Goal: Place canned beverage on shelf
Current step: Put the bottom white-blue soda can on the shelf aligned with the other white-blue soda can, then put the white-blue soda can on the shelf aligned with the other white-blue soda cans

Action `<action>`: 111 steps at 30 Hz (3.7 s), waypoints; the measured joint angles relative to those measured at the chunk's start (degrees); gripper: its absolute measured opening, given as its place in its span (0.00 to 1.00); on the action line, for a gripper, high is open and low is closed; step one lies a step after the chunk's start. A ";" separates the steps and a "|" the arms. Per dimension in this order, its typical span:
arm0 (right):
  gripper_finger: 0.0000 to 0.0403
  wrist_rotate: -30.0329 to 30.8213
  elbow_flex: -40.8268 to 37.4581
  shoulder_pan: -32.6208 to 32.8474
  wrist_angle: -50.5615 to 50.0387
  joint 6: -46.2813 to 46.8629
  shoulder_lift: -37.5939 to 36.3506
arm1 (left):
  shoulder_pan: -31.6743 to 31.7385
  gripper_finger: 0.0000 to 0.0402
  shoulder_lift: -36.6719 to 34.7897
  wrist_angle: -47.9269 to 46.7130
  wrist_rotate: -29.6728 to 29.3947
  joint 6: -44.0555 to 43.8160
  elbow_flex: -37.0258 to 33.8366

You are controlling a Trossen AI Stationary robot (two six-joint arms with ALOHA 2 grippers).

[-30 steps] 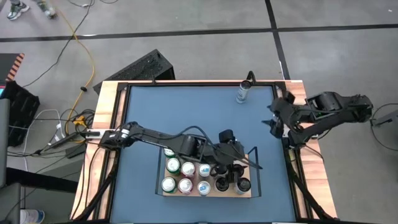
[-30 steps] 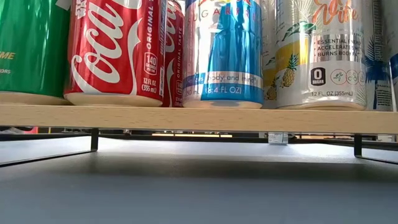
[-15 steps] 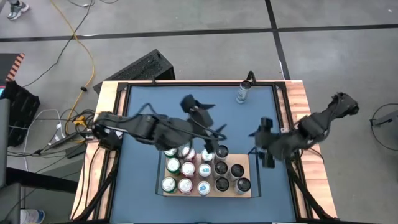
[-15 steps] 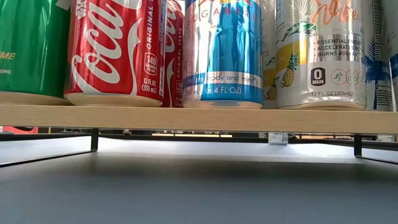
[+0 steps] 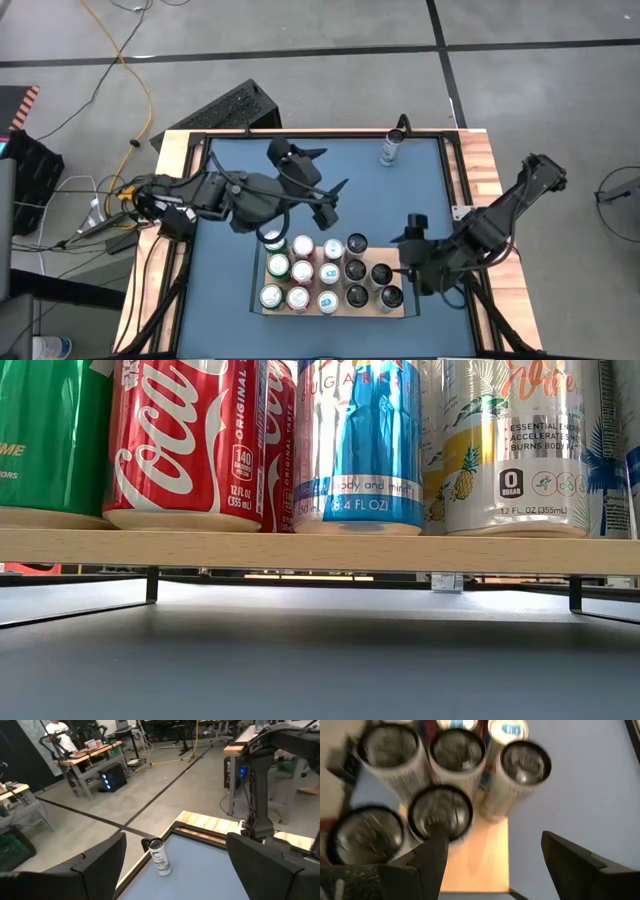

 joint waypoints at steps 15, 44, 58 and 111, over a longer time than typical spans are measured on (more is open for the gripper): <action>0.75 4.13 0.37 -0.25 7.86 3.01 4.91 | -1.59 0.82 -0.07 -2.08 -0.47 2.56 0.00; 0.75 7.26 1.77 -0.16 -4.41 12.08 4.68 | -2.24 0.82 -0.11 -2.02 -2.19 12.80 0.00; 0.75 9.75 8.89 4.32 -15.44 15.21 4.28 | -2.72 0.82 -1.80 -8.54 7.06 -0.30 0.00; 0.75 -22.33 7.57 -86.62 3.79 -36.13 4.50 | 41.55 0.82 -2.66 -13.28 54.52 7.02 0.00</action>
